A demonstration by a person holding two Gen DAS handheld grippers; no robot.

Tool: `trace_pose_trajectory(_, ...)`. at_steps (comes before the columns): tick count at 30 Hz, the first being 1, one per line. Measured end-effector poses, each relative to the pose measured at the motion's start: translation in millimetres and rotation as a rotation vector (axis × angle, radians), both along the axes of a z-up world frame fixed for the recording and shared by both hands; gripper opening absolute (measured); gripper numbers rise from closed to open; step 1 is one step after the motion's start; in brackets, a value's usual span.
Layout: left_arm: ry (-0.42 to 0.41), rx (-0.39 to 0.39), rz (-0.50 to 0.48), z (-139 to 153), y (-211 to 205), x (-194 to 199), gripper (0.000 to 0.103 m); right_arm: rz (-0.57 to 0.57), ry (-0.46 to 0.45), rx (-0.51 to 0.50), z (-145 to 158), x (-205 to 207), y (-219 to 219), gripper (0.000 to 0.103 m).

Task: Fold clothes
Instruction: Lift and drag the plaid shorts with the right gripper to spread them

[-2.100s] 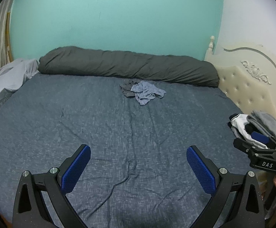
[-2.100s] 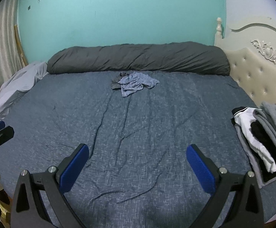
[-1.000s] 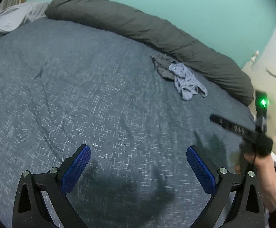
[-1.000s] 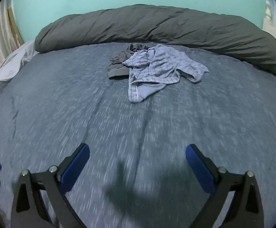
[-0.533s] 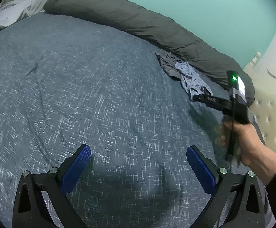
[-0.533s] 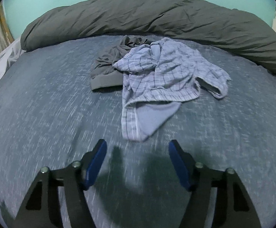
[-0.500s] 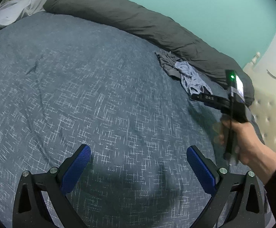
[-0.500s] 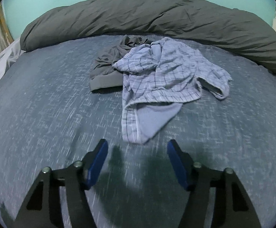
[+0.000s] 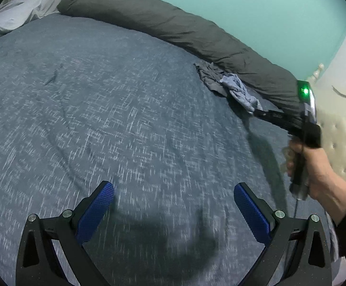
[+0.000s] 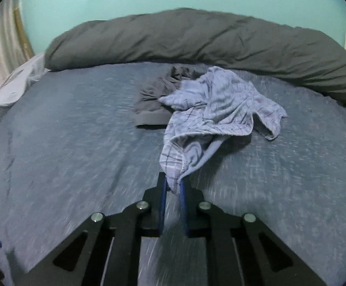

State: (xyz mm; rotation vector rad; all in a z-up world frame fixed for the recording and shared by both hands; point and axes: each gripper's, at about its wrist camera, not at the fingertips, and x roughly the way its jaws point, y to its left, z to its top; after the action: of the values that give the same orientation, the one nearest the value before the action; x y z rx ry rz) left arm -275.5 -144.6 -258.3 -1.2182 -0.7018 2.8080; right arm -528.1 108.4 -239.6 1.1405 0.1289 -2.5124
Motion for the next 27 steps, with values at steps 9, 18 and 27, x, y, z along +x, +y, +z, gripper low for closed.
trace_pose_trajectory(9, 0.030, 0.002, 0.003, 29, 19, 70, 0.103, 0.129, 0.040, -0.131, 64, 138, 32, 0.010)
trace_pose_trajectory(18, 0.062, -0.008, -0.012, 55, 41, 143, 0.103, 0.207, -0.013, -0.252, 66, 271, 37, 0.010)
trace_pose_trajectory(27, 0.053, 0.014, 0.012, 46, 44, 200, 0.103, 0.232, -0.048, -0.409, 61, 358, 34, 0.010)
